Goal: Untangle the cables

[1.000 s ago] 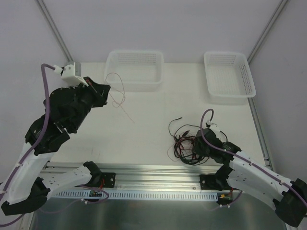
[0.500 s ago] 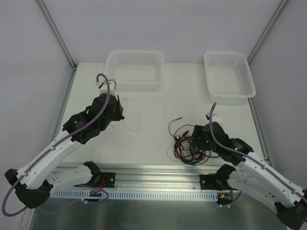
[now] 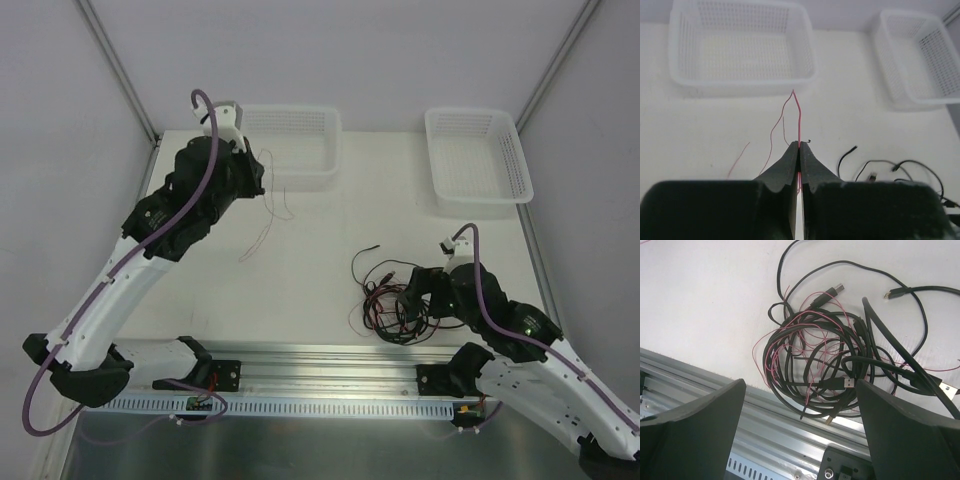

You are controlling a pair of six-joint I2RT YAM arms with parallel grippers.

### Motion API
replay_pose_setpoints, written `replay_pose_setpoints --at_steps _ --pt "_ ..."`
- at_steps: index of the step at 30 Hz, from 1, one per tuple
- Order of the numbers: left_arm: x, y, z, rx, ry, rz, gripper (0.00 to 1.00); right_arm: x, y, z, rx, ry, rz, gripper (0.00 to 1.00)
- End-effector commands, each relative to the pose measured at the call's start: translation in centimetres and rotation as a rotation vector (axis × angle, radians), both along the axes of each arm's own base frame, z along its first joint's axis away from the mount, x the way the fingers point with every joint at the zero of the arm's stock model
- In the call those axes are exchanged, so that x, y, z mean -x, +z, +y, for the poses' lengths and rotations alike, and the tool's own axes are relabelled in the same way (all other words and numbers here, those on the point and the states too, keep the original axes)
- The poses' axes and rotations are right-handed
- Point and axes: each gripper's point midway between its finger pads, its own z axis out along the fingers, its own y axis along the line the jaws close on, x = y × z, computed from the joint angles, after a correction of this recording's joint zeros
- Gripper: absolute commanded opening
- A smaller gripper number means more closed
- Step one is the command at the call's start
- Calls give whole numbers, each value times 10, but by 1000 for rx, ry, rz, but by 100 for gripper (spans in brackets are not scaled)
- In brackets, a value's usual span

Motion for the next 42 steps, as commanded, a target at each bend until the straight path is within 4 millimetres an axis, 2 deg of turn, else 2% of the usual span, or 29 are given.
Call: replay_pose_setpoints --at_steps 1,2,3,4,5,7,8,10,11,12,15,17,18,20,21,24,25,27,28,30,31,32,35,36,38,39,40,41,42 --pt "-13 75 -3 29 -50 -173 0 3 21 -1 -9 51 -58 97" --pt "-22 81 -7 12 -56 -181 0 3 24 -2 -10 53 -66 97" --pt "-22 111 -5 43 -57 -241 0 3 25 -2 -12 54 -70 97" --pt "-26 124 -4 54 -57 -263 0 4 25 -1 -12 61 -73 97" --pt "-33 146 -6 60 -58 -308 0 3 27 -2 -11 65 -82 97" --pt "-42 168 -3 56 -44 -358 0 3 27 0 -10 77 -84 97" --pt "-53 188 -1 53 -30 -406 0 2 28 1 -10 83 -92 97" --pt "-68 205 2 49 -12 -448 0 1 28 2 -10 86 -96 97" --pt "-91 201 0 27 -3 -448 0 0 30 4 -13 90 -102 97" --pt "-90 227 5 56 6 -509 0 0 29 4 -12 91 -103 97" --pt "-119 249 8 81 15 -594 0 -1 28 7 -24 98 -107 97" --pt "-142 241 8 77 25 -602 0 -1 29 9 -36 103 -109 97" --pt "-152 245 14 88 36 -632 0 -1 28 9 -36 103 -108 97" --pt "-181 218 12 84 45 -590 0 -1 25 10 -35 105 -103 97" --pt "-192 215 20 88 54 -594 0 -1 25 11 -36 105 -103 97" --pt "-236 164 20 82 52 -502 0 -2 18 11 -24 105 -91 97" --pt "-257 135 18 65 51 -453 0 -2 14 11 -12 106 -83 97" --pt "-278 98 17 38 49 -390 0 -3 9 11 2 105 -72 97" --pt "-296 67 16 14 45 -340 0 -4 8 11 5 105 -71 97" --pt "-311 26 17 -2 41 -266 3 -5 4 13 10 108 -60 97" --pt "-319 -4 18 -6 31 -210 5 -5 4 14 13 109 -59 97" --pt "-320 -15 19 -8 32 -186 8 -6 3 14 16 109 -58 97" --pt "-315 -41 22 -28 31 -128 44 -7 1 14 26 104 -52 97" --pt "-311 -41 22 -26 27 -123 63 -8 1 13 31 104 -54 97" --pt "-298 -40 24 -17 26 -108 75 -9 0 14 36 102 -52 97" --pt "-287 -25 25 2 25 -125 85 -10 0 13 39 94 -53 97" --pt "-280 -35 25 6 22 -95 89 -11 -2 13 45 91 -47 97" --pt "-272 -34 25 20 19 -88 92 -12 -2 13 48 85 -44 97" --pt "-257 -17 21 64 0 -101 94 -13 -3 11 54 69 -40 97"
